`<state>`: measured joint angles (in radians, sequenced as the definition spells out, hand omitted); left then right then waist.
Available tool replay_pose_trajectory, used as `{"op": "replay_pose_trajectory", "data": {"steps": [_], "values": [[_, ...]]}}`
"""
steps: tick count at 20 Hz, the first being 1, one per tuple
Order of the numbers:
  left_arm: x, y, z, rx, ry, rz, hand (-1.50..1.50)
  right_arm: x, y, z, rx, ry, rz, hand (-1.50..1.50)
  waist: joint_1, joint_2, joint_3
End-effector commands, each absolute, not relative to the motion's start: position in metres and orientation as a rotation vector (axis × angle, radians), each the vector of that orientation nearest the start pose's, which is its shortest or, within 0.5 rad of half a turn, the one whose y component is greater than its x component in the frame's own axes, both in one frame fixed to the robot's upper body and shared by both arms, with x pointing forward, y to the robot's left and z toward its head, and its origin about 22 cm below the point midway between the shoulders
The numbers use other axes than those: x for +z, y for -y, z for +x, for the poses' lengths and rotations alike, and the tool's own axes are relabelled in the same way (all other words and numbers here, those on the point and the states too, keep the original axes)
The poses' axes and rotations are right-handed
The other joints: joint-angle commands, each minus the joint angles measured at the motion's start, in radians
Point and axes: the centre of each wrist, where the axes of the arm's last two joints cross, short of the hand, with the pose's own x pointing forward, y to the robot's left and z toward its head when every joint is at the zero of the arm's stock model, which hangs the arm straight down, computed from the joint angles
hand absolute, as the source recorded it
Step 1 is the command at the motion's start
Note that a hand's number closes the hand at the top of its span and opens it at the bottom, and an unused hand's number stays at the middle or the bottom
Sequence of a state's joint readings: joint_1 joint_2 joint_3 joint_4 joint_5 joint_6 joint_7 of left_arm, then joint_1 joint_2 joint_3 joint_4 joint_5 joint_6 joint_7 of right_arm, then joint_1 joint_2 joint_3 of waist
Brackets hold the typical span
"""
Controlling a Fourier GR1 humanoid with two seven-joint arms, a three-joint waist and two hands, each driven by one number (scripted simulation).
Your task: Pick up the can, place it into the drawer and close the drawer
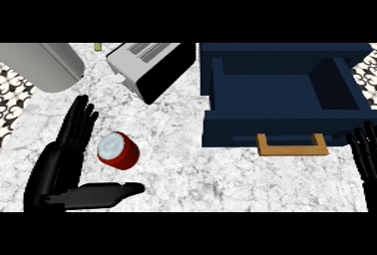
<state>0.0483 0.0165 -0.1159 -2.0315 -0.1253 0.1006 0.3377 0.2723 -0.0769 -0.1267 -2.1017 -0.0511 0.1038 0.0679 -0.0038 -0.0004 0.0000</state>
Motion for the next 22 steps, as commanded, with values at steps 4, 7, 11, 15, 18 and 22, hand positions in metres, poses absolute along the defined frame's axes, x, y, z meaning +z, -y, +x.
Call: {"op": "replay_pose_trajectory", "data": {"steps": [4,7,11,15,18,22], "values": [[0.09,-0.228,0.229,-0.029,1.644,0.096,-1.5,0.07,0.277,0.169,0.016,1.792,-0.158,-1.5,0.002,0.0,0.0],[0.049,-0.225,0.216,-0.031,1.648,0.13,-1.5,0.064,0.304,0.165,0.001,1.784,-0.164,-1.5,0.003,0.0,0.0],[0.036,-0.216,0.242,0.001,1.632,0.126,-1.5,0.084,0.291,0.181,0.028,1.79,-0.182,-1.5,0.002,0.001,0.0],[0.024,-0.22,0.216,-0.002,1.612,0.144,-1.5,0.065,0.291,0.17,0.015,1.791,-0.176,-1.5,0.004,0.0,0.0],[-0.004,-0.244,0.221,0.017,1.611,0.164,-1.5,0.066,0.322,0.167,0.011,1.793,-0.197,-1.5,0.001,0.001,0.0],[-0.005,-0.24,0.227,0.01,1.599,0.191,-1.5,0.07,0.295,0.168,0.028,1.767,-0.164,-1.5,0.002,0.0,0.0]]}}
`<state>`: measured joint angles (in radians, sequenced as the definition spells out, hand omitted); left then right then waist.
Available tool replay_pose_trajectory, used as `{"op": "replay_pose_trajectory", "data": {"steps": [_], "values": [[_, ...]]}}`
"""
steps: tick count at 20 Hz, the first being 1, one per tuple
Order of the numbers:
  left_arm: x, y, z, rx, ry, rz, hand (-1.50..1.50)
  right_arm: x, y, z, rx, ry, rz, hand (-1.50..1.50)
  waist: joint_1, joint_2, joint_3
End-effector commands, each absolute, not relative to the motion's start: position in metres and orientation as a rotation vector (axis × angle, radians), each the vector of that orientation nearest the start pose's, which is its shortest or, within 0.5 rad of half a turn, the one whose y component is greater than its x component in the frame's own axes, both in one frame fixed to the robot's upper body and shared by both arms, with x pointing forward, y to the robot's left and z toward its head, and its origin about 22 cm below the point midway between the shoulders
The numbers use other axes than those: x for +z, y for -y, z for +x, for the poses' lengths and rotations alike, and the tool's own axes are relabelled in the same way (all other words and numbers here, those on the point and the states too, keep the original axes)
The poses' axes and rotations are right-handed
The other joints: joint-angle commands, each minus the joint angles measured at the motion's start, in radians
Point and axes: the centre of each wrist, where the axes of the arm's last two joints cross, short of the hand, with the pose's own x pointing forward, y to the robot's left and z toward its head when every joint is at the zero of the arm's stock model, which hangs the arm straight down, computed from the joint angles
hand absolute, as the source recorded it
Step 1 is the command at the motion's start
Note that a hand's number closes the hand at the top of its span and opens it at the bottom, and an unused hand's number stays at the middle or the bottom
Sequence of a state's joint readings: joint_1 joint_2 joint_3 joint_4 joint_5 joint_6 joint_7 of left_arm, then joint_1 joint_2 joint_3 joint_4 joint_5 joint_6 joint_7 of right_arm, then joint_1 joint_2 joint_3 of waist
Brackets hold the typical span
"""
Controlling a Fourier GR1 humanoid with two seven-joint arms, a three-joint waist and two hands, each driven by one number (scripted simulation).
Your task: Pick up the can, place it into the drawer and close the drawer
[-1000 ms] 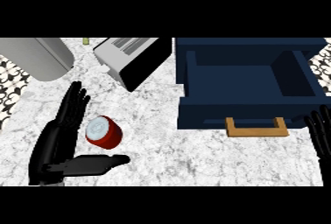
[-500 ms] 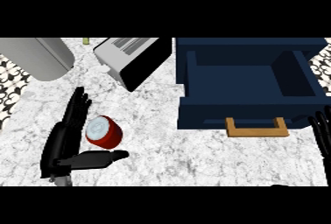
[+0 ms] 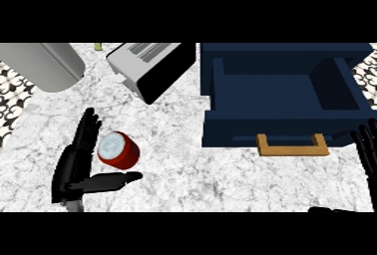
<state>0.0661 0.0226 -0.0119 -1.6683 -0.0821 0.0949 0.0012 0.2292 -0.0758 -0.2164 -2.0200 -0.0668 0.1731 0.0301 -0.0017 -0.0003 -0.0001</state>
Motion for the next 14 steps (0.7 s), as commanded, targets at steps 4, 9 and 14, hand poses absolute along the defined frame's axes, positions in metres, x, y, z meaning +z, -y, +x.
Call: {"op": "replay_pose_trajectory", "data": {"steps": [4,9,14], "values": [[-0.012,-0.247,0.211,-0.005,1.59,0.166,-1.5,0.069,0.302,0.165,0.012,1.783,-0.183,-1.5,0.001,0.0,0.0],[-0.053,-0.26,0.204,0.009,1.572,0.195,-1.5,0.063,0.309,0.168,0.01,1.787,-0.172,-1.5,0.0,0.0,0.0],[-0.052,-0.277,0.219,0.013,1.559,0.188,-1.5,0.094,0.292,0.15,0.009,1.794,-0.167,-1.5,-0.002,0.0,0.0]]}}
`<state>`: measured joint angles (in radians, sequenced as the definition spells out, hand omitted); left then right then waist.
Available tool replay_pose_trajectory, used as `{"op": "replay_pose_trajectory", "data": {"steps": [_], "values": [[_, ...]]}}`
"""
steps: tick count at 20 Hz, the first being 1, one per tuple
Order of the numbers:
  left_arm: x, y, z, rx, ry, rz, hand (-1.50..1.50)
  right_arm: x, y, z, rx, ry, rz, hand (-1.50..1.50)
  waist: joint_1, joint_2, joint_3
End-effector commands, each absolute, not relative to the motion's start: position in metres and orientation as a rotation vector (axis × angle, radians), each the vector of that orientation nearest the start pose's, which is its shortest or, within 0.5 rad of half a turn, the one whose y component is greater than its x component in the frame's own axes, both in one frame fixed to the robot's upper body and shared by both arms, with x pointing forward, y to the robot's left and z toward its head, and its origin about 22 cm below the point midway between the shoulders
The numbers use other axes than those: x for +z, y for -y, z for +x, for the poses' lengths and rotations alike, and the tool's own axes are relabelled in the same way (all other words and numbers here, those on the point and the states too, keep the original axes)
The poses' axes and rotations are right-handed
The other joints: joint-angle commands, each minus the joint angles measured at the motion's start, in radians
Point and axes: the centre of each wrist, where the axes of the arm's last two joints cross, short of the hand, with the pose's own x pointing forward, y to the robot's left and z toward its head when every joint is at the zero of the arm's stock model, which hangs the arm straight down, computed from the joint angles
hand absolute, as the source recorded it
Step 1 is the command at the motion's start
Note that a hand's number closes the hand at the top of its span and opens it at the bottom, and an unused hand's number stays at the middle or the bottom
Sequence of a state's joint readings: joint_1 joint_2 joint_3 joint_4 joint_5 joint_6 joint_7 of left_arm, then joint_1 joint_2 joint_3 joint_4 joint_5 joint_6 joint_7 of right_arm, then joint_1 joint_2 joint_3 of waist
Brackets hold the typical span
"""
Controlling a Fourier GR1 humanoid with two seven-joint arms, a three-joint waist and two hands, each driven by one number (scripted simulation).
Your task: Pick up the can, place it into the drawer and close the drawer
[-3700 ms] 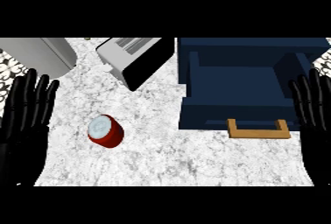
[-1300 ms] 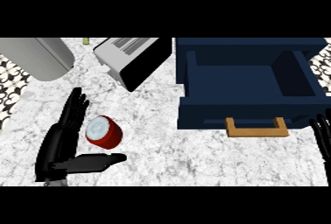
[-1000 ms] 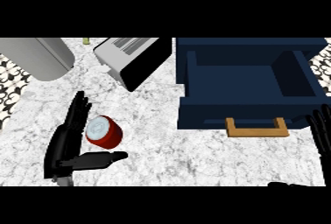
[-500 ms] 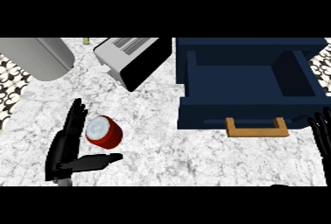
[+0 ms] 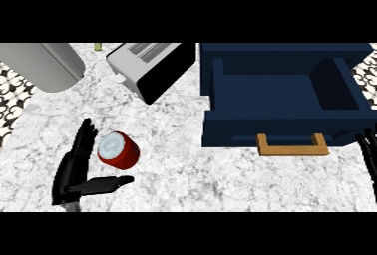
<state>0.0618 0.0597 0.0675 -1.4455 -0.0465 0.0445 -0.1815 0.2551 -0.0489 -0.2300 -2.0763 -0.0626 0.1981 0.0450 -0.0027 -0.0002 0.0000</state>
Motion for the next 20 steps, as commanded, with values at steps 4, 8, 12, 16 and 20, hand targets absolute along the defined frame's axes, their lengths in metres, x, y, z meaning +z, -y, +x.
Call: {"op": "replay_pose_trajectory", "data": {"steps": [4,8,12,16,20], "values": [[-0.075,-0.285,0.204,0.009,1.562,0.188,-1.5,0.074,0.3,0.159,0.009,1.802,-0.174,-1.5,0.0,0.0,0.0],[-0.069,-0.262,0.213,0.025,1.533,0.211,-1.5,0.052,0.312,0.164,-0.01,1.81,-0.18,-1.5,0.002,0.0,0.0],[-0.082,-0.293,0.221,0.038,1.532,0.206,-1.5,0.067,0.294,0.163,0.007,1.814,-0.177,-1.5,0.0,0.0,0.0],[-0.087,-0.302,0.226,0.051,1.507,0.199,-1.5,0.082,0.303,0.169,0.016,1.804,-0.192,-1.5,0.0,0.0,0.0],[-0.097,-0.286,0.235,0.031,1.525,0.177,-1.5,0.07,0.314,0.149,-0.013,1.8,-0.167,-1.5,-0.003,0.0,0.0]]}}
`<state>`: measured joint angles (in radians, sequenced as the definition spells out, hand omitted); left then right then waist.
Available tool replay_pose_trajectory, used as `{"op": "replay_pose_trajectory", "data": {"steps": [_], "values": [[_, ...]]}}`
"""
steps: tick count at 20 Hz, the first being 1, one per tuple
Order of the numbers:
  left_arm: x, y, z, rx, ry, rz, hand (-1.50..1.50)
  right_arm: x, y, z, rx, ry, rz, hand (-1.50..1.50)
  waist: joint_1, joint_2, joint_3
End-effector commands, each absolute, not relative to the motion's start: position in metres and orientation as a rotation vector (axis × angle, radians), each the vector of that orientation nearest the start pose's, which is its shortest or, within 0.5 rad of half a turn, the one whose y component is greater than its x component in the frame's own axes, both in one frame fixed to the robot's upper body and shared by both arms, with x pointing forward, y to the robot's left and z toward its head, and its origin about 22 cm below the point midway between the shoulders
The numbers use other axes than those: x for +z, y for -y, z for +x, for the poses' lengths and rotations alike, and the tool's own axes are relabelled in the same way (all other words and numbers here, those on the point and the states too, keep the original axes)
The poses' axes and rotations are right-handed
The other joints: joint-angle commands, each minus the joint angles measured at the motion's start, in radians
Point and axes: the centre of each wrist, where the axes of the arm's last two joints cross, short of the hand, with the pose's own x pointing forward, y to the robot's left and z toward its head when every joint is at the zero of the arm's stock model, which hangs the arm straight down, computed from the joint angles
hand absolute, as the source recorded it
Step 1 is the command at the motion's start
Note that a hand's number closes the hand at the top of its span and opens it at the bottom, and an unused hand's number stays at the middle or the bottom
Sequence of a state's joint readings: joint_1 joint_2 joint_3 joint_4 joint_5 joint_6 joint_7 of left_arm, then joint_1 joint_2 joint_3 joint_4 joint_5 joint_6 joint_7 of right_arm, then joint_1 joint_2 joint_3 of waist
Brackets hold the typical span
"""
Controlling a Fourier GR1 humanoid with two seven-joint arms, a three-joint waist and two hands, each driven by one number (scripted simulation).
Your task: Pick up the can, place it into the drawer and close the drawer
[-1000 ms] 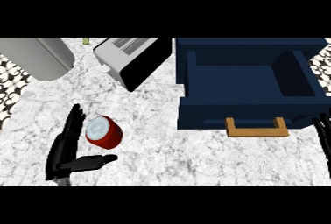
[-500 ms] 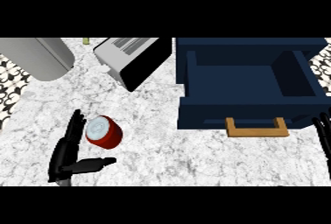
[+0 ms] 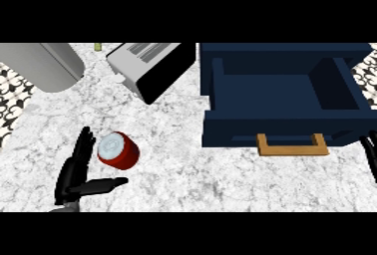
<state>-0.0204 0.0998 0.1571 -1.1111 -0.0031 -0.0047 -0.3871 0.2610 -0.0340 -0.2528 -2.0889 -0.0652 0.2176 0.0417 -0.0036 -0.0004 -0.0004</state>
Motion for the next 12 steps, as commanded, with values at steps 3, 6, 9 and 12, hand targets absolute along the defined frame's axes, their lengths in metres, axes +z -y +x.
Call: {"op": "replay_pose_trajectory", "data": {"steps": [3,6,9,12], "values": [[-0.09,-0.3,0.236,0.054,1.526,0.188,-1.5,0.074,0.301,0.167,-0.002,1.817,-0.169,-1.5,0.001,0.0,0.0],[-0.105,-0.292,0.239,0.032,1.527,0.183,-1.5,0.083,0.313,0.164,0.027,1.791,-0.192,-1.5,0.0,0.001,0.0],[-0.114,-0.277,0.248,0.04,1.515,0.194,-1.5,0.076,0.29,0.158,0.006,1.792,-0.177,-1.5,-0.002,0.001,0.0],[-0.111,-0.281,0.251,0.039,1.505,0.201,-1.5,0.096,0.287,0.159,0.011,1.804,-0.193,-1.5,-0.001,0.0,0.0]]}}
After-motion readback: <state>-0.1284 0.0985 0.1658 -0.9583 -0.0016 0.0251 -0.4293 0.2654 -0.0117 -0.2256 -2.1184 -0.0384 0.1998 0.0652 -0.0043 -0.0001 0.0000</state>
